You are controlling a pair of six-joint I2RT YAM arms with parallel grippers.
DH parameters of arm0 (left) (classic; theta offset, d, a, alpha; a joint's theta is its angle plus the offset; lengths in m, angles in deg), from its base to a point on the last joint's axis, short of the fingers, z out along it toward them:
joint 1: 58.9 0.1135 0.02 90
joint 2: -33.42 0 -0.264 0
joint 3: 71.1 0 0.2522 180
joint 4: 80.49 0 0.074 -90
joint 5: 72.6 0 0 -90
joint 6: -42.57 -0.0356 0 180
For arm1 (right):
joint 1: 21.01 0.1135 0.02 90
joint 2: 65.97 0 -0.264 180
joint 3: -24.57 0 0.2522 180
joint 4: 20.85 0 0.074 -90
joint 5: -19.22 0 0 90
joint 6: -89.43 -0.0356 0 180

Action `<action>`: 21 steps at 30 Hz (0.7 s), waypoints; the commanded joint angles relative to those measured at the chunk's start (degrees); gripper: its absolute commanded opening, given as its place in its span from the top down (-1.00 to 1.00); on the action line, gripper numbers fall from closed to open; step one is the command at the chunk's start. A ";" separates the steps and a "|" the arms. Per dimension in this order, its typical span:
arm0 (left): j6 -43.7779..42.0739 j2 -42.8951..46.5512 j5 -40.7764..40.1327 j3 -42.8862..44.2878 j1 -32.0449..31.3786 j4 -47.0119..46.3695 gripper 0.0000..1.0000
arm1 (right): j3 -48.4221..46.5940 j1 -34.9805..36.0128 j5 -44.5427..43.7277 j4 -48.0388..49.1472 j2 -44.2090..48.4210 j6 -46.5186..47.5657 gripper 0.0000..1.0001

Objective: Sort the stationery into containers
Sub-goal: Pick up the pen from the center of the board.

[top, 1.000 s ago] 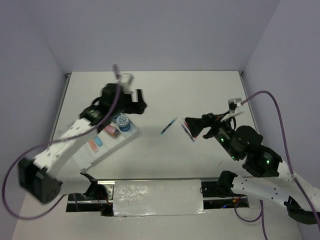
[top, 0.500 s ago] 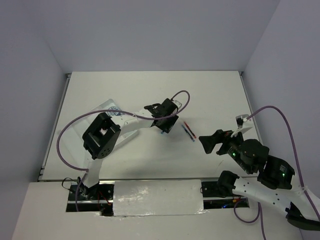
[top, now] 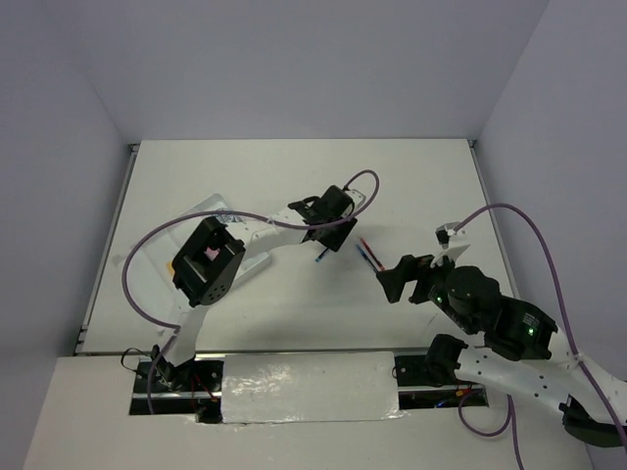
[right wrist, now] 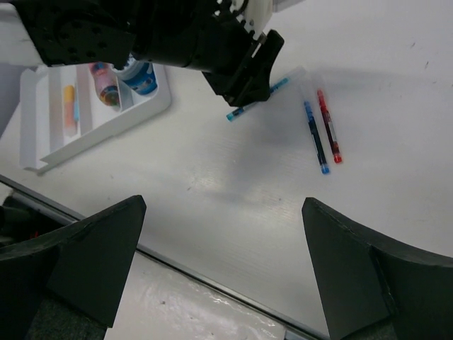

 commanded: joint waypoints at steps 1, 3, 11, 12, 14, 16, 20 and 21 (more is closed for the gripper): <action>-0.72 -2.85 1.49 3.95 0.08 -0.16 -0.10 | 0.55 -0.17 -2.59 3.55 3.45 -0.35 -0.99; -0.46 -4.01 1.14 5.01 0.25 0.55 0.03 | 0.46 -0.17 -2.59 3.11 4.76 -0.35 -0.98; 0.16 -7.61 -0.18 6.34 1.04 2.30 0.31 | -0.77 -0.17 -3.12 0.82 6.79 -0.26 -0.97; 0.24 -7.35 0.17 5.29 1.04 1.79 0.34 | -0.95 -0.17 -3.03 0.74 7.06 -0.17 -0.97; 0.51 -7.09 0.34 4.67 1.04 1.34 0.60 | -1.21 -0.17 -3.12 0.74 7.41 0.00 -0.97; 1.38 -6.12 0.08 3.97 1.04 1.95 1.00 | -1.38 -0.17 -3.21 0.65 7.67 0.09 -0.96; 4.81 1.33 -0.79 0.46 1.31 0.73 1.00 | -1.21 -0.17 -3.03 1.17 8.02 0.35 -0.96; 6.99 5.44 -1.41 -0.25 1.74 0.81 1.00 | -1.12 -0.17 -3.12 1.26 8.02 0.44 -0.97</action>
